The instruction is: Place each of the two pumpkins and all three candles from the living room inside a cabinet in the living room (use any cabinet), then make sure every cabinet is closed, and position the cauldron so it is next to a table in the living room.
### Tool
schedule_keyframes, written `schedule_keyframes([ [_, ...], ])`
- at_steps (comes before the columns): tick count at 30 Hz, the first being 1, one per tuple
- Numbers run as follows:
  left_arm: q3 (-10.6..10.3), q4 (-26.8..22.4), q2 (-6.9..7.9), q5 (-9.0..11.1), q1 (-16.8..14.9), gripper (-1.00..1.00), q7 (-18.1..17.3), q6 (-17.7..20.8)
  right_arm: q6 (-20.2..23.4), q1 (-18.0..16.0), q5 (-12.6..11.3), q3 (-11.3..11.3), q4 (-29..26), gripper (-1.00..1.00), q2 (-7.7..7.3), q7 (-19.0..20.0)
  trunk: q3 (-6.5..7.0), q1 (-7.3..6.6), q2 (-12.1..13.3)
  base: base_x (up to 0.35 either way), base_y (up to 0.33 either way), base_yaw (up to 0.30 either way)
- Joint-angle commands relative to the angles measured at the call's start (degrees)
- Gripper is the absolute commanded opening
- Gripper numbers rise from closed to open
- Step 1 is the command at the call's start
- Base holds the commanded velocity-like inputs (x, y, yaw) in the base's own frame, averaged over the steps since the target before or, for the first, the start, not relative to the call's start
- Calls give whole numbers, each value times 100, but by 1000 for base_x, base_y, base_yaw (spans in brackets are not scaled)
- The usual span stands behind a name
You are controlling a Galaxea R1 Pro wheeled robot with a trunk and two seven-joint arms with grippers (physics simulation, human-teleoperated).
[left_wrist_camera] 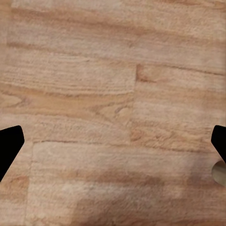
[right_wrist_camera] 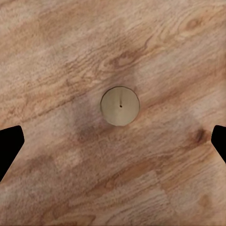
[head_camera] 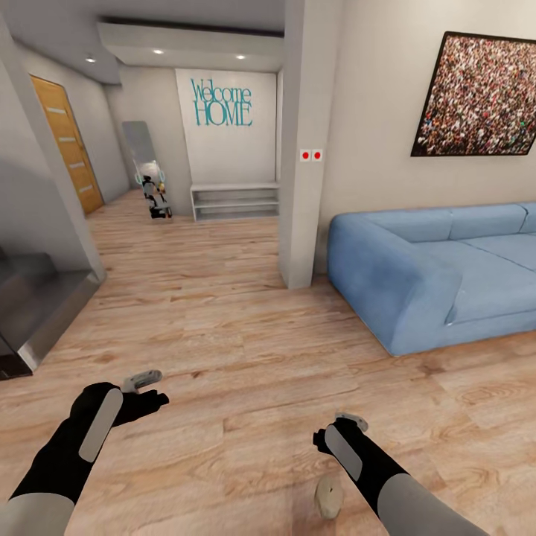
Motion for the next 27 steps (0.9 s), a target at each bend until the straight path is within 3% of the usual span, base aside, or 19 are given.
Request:
schedule_keyframes([
  [1,0,-5,-1,60,-3,100,51,18,15,-5,-45,34,-8,100,-5,-47,-24,22,-44,0,0,0],
  [27,30,41,67,122,-3,100,24,25,13,-4,-34,34,3,100,0,-47,-491,593,-1087,0,0,0],
])
